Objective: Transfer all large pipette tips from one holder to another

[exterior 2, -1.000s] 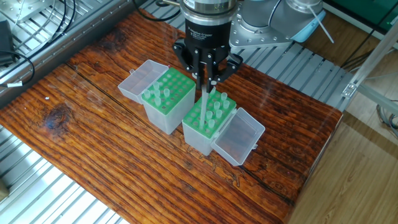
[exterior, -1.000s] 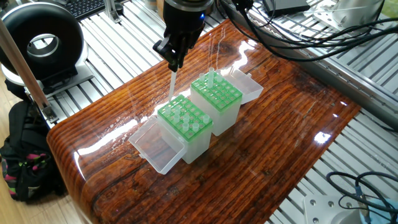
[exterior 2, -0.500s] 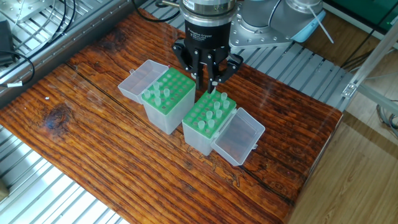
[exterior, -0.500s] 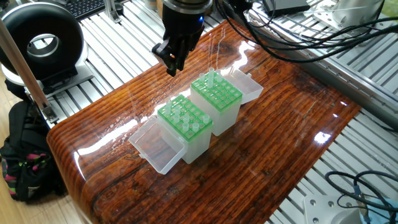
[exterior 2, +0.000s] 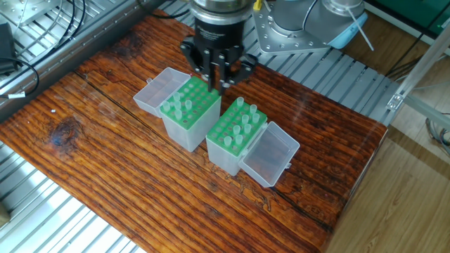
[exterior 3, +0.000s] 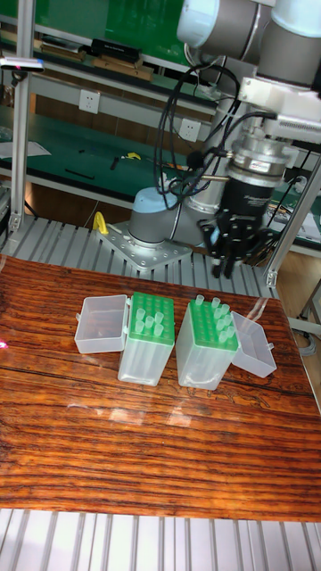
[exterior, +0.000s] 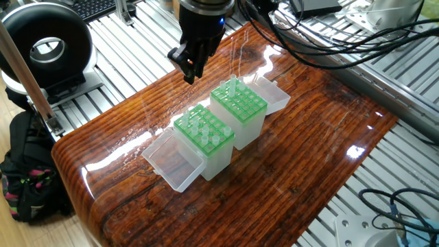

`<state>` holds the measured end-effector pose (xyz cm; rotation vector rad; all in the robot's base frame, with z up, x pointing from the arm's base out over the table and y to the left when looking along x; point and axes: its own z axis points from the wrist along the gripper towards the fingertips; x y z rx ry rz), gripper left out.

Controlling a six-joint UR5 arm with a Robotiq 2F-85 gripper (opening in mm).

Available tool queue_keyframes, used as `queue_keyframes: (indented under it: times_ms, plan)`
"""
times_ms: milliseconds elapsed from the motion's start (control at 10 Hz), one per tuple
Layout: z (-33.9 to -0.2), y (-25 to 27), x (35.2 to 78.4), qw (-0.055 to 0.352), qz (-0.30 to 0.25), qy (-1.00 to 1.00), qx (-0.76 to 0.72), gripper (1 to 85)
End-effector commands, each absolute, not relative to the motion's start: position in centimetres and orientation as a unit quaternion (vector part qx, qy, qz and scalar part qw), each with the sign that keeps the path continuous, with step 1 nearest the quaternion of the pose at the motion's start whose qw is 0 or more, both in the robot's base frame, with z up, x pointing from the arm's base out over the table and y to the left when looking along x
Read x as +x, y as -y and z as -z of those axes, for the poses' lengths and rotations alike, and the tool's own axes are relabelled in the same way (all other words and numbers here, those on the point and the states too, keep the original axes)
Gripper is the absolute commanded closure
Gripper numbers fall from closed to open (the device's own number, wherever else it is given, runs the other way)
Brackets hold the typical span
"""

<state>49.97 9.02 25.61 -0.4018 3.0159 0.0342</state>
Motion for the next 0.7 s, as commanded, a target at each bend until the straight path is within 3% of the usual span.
queue_keyframes:
  times_ms: [0,600]
  plan:
    - [-23.3,-5.1,51.1,0.050,0.009,-0.983,-0.178,61.7]
    - [-19.6,0.9,52.7,0.050,0.040,-0.964,-0.258,62.7]
